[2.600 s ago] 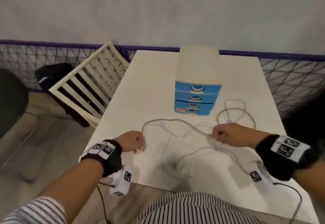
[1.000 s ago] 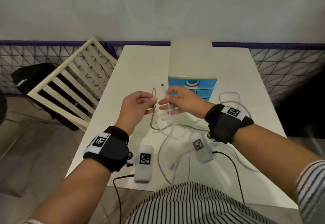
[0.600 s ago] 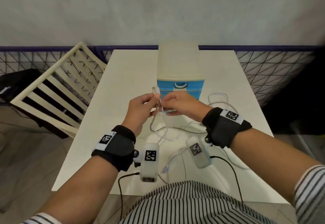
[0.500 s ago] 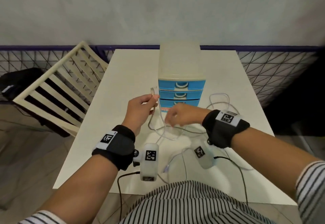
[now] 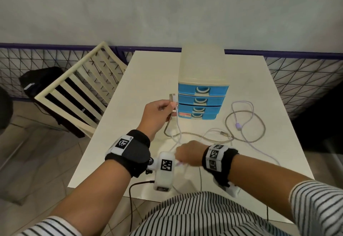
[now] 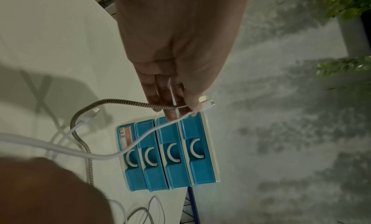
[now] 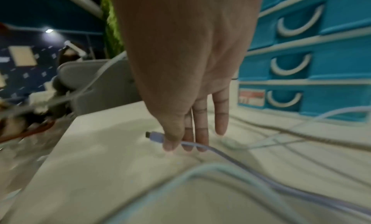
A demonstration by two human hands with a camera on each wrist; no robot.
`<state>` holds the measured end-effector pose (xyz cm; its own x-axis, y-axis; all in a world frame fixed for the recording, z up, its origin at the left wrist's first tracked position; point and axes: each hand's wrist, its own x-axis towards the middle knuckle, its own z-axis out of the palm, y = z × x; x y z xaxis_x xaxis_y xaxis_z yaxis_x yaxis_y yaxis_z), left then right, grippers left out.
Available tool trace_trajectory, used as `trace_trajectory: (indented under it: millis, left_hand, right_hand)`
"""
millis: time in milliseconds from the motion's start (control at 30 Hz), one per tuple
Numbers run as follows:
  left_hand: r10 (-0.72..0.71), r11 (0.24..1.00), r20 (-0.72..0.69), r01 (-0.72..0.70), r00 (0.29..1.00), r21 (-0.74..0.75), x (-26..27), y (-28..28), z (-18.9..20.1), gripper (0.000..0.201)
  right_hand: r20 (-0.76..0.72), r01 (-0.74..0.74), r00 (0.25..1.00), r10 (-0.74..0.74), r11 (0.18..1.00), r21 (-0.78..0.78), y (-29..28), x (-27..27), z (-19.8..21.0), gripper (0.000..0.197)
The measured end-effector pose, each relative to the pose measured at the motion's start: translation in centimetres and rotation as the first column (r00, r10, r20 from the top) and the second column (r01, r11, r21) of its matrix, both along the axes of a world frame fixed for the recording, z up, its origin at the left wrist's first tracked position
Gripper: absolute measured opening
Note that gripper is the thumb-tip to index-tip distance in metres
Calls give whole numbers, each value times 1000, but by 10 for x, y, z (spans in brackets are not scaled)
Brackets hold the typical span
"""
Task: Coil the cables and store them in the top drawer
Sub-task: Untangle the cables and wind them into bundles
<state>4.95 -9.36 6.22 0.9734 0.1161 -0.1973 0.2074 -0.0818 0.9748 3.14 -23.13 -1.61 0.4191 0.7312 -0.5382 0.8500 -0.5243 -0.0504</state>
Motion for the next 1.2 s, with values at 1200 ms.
trace_trajectory:
  millis: [1200]
  left_hand:
    - [-115, 961, -15, 107, 993, -257, 10, -44, 30, 21]
  right_hand:
    - [-988, 936, 104, -118, -324, 137, -61, 32, 117, 28]
